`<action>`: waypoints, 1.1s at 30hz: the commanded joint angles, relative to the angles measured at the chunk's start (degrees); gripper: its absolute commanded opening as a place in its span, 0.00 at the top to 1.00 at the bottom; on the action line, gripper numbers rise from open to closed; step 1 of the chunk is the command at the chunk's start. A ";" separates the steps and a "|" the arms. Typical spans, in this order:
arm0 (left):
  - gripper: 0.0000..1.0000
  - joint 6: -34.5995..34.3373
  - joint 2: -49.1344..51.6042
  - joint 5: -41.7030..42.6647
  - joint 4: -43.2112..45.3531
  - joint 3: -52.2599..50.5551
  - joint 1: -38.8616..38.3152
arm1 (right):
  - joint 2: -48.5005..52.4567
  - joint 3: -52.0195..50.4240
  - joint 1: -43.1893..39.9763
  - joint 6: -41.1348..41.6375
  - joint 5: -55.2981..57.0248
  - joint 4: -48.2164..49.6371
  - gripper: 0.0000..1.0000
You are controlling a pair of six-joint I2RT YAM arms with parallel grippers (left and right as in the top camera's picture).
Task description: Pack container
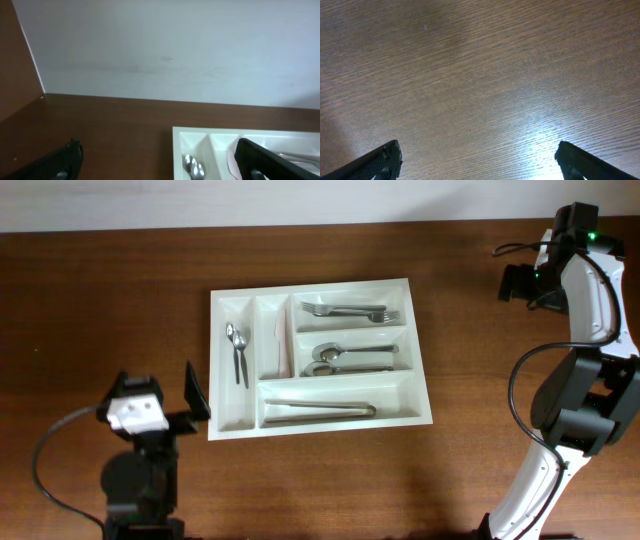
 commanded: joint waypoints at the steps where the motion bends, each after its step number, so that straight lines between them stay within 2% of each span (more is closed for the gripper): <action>1: 0.01 0.42 -6.54 1.64 0.22 -5.20 0.46 | -2.16 0.98 -0.11 -0.37 -0.31 0.00 0.01; 8: 0.01 0.42 -15.28 3.63 -0.24 -13.53 0.46 | -2.16 0.98 -0.11 -0.37 -0.31 0.00 0.01; 15: 0.01 0.46 -18.84 3.58 -3.39 -19.02 0.79 | -2.16 0.98 -0.11 -0.37 -0.31 0.00 0.01; 17: 0.01 0.46 -20.46 3.65 -7.32 -19.19 0.79 | -2.16 0.98 -0.11 -0.37 -0.31 0.00 0.01; 23: 0.01 1.75 -24.22 4.28 -7.50 -19.19 2.19 | -2.16 0.98 -0.11 -0.37 -0.31 0.00 0.01; 33: 0.01 1.75 -24.09 4.68 -7.48 -19.17 2.27 | -2.16 0.98 -0.11 -0.37 -0.31 0.00 0.01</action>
